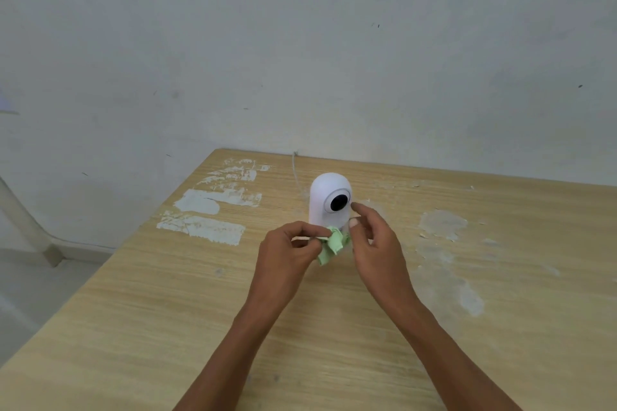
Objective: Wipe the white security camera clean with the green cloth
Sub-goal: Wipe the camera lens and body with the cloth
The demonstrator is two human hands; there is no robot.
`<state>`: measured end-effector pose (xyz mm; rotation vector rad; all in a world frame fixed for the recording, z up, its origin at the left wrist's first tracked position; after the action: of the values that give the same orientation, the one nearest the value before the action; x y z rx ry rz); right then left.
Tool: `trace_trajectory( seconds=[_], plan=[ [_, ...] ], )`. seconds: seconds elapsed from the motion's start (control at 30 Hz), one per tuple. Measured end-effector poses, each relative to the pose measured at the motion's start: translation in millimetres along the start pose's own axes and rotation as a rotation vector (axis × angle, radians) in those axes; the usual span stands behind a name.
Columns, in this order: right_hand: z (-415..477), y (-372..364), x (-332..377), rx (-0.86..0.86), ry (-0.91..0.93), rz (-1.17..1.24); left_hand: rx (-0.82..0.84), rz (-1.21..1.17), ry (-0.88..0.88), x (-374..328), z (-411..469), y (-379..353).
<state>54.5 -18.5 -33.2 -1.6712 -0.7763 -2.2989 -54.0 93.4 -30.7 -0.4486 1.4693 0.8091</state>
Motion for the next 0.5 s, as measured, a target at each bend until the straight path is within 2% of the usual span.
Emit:
trace_trajectory(
  seconds=[0.17,0.27,0.33,0.4,0.5],
  plan=[
    [-13,10,1,0.159,0.029,0.134,-0.004,-0.131,-0.027,-4,-1,-9],
    [-13,16,0,0.122,0.058,0.129,0.082,-0.375,0.031,-9,-4,-17],
    [-10,18,-3,0.092,0.075,0.117,0.121,-0.439,0.051,-13,-6,-20],
    [-5,21,-5,0.058,0.076,0.097,0.031,-0.314,-0.001,-14,-5,-19],
    [11,29,-9,-0.074,0.027,0.097,-0.200,-0.002,-0.160,-11,1,-11]
  ],
)
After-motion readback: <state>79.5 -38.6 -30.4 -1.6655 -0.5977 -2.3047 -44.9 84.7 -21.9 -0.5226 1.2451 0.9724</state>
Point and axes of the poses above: each hand's wrist, its own z-axis towards the middle knuckle, its own y-axis out of the back of the hand, x = y × z, the point moved 1 cm from there along z, towards the middle knuckle, and after that the axes turned 2 degrees about z, right-handed, at the moved point
